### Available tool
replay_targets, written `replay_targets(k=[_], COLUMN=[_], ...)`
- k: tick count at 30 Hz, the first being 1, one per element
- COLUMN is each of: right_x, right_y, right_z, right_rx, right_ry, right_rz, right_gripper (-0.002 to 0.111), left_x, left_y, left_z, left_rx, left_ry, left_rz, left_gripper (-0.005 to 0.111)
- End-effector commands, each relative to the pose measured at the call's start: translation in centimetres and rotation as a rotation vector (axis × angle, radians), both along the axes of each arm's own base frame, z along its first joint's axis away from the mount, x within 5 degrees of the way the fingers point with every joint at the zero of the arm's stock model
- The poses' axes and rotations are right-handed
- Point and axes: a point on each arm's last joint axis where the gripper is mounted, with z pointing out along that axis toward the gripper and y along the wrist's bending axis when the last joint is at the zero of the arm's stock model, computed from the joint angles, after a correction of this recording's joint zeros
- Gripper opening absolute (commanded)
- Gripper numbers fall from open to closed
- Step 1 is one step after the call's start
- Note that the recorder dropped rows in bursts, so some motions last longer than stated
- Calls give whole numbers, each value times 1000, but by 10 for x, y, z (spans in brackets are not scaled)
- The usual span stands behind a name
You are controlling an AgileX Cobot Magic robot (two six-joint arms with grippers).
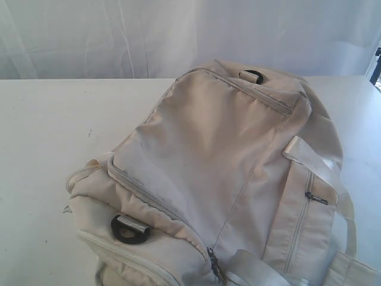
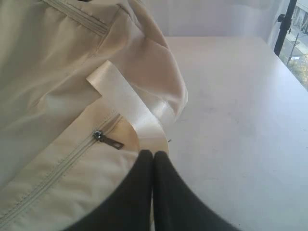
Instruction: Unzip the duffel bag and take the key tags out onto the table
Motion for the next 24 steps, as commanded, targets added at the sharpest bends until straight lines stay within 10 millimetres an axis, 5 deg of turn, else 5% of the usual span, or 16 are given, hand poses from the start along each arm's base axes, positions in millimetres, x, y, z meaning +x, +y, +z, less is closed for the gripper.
replay_targets(k=[1,17,24], right_x=[0,0,0], right_y=[0,0,0], right_z=[-1,-1,-1], right_rx=[3,3,3], right_ry=[-6,-6,-6], right_rz=[2,2,2], right_gripper=[0,0,0], left_x=[0,4,4], left_y=[0,1,1], left_z=[0,42,45], left_rx=[-3,40,-294], left_ry=[-10,-478,-535], left_rz=[6,4,31], left_gripper=[0,0,0])
